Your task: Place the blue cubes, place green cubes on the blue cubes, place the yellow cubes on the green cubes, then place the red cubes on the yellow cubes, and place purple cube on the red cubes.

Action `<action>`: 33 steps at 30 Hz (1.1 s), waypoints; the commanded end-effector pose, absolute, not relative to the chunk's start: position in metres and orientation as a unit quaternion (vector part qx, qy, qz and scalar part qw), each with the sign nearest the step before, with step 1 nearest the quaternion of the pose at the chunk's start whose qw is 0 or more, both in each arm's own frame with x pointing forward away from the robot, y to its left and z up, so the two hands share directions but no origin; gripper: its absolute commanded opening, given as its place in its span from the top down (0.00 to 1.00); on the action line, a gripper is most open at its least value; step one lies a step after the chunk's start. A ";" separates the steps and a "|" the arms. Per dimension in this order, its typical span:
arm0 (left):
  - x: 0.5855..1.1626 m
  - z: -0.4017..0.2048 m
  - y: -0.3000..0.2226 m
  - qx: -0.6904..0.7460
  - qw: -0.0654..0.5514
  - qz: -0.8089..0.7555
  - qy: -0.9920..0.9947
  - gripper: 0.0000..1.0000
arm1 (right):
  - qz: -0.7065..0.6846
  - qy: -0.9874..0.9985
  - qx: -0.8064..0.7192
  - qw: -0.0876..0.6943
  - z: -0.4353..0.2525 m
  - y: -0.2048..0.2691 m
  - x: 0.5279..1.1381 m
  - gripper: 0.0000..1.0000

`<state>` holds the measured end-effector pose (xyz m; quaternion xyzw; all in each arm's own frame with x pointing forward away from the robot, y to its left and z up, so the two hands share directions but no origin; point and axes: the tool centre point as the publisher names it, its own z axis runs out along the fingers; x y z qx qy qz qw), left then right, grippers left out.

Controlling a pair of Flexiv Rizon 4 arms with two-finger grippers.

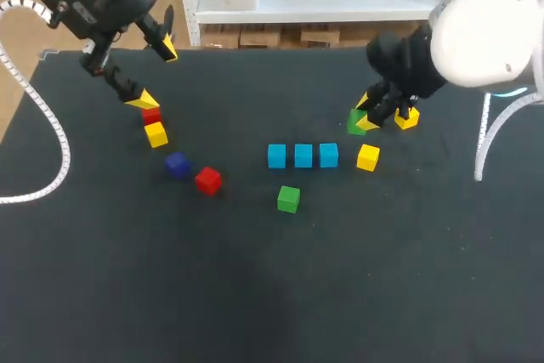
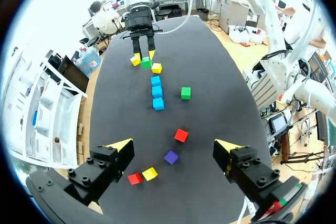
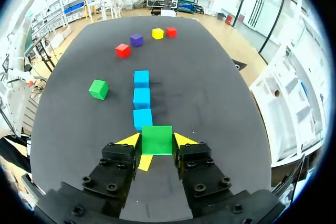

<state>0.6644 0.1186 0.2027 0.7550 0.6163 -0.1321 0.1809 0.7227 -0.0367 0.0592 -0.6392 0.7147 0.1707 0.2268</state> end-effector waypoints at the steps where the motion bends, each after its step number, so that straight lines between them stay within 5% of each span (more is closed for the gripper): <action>1: 0.664 0.202 0.120 0.756 0.182 -0.132 0.615 0.00 | 0.159 0.717 -0.636 0.236 0.059 -0.037 0.719 1.00; 33: 0.664 0.202 0.120 0.756 0.182 -0.132 0.615 0.00 | 0.114 0.698 -0.678 0.198 0.049 0.022 0.704 1.00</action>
